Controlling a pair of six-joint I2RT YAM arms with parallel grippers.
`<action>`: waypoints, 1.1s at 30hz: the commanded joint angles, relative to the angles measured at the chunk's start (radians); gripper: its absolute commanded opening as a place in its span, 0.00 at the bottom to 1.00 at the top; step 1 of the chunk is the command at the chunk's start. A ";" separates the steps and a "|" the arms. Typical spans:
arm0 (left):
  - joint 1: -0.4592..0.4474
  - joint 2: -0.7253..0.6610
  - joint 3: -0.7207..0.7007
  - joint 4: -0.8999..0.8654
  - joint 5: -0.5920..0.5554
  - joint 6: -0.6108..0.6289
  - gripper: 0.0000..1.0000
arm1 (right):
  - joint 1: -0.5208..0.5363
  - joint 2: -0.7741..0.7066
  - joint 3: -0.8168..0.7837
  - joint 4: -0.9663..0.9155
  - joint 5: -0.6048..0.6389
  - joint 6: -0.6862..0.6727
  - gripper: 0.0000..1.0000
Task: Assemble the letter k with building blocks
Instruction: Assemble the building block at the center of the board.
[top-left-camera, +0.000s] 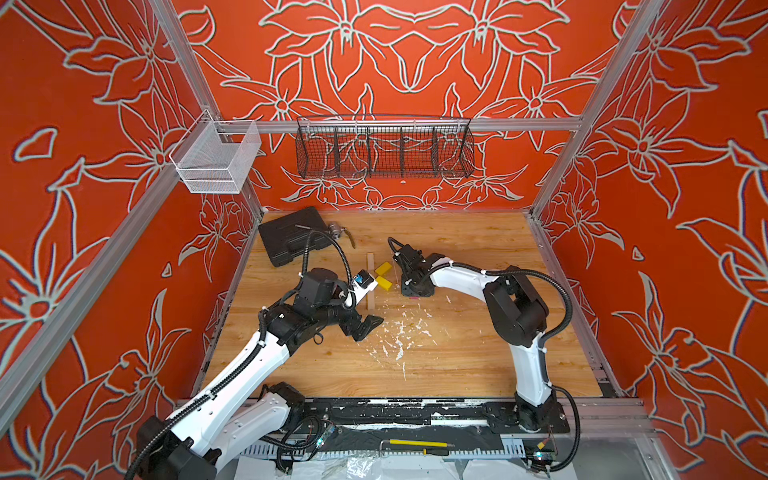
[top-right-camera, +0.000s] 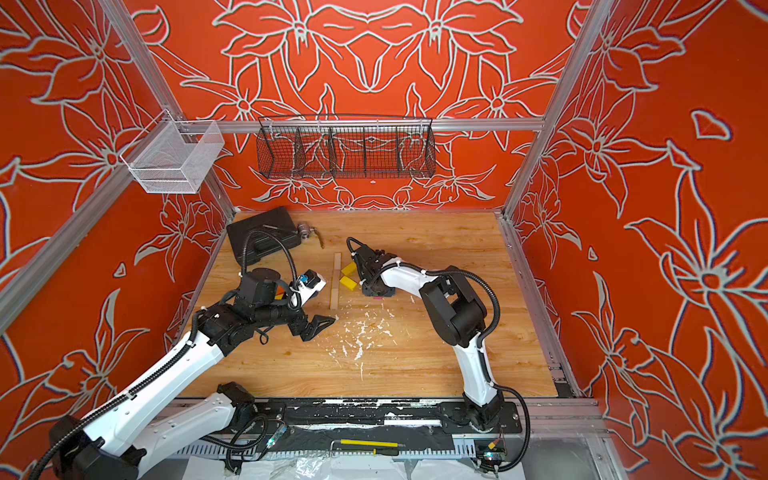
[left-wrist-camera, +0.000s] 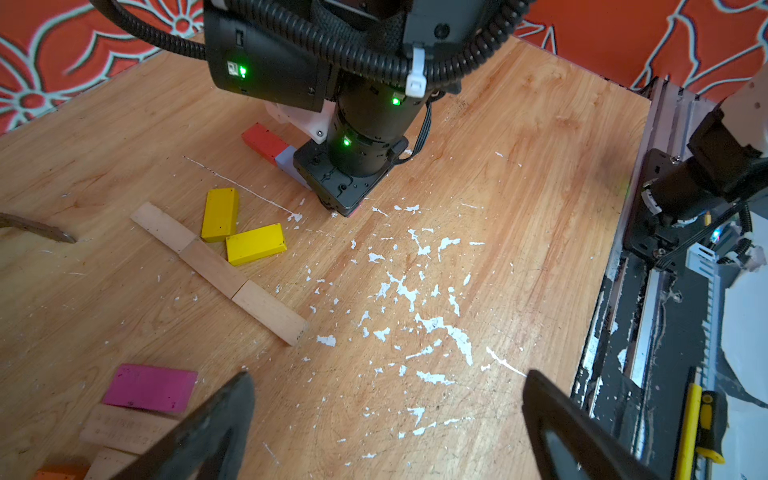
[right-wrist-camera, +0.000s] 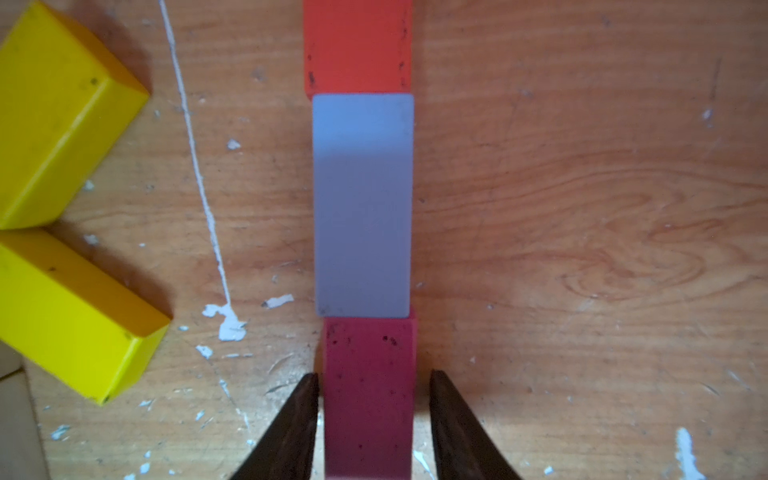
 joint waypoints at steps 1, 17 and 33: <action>0.009 0.001 0.013 0.013 0.017 -0.004 0.98 | -0.006 -0.055 0.001 -0.008 0.014 0.014 0.47; 0.015 -0.005 0.009 0.012 0.017 -0.006 0.98 | -0.030 -0.021 -0.024 0.058 -0.052 0.044 0.50; 0.019 0.000 0.011 0.010 0.017 -0.009 0.98 | -0.033 -0.003 -0.023 0.069 -0.080 0.042 0.47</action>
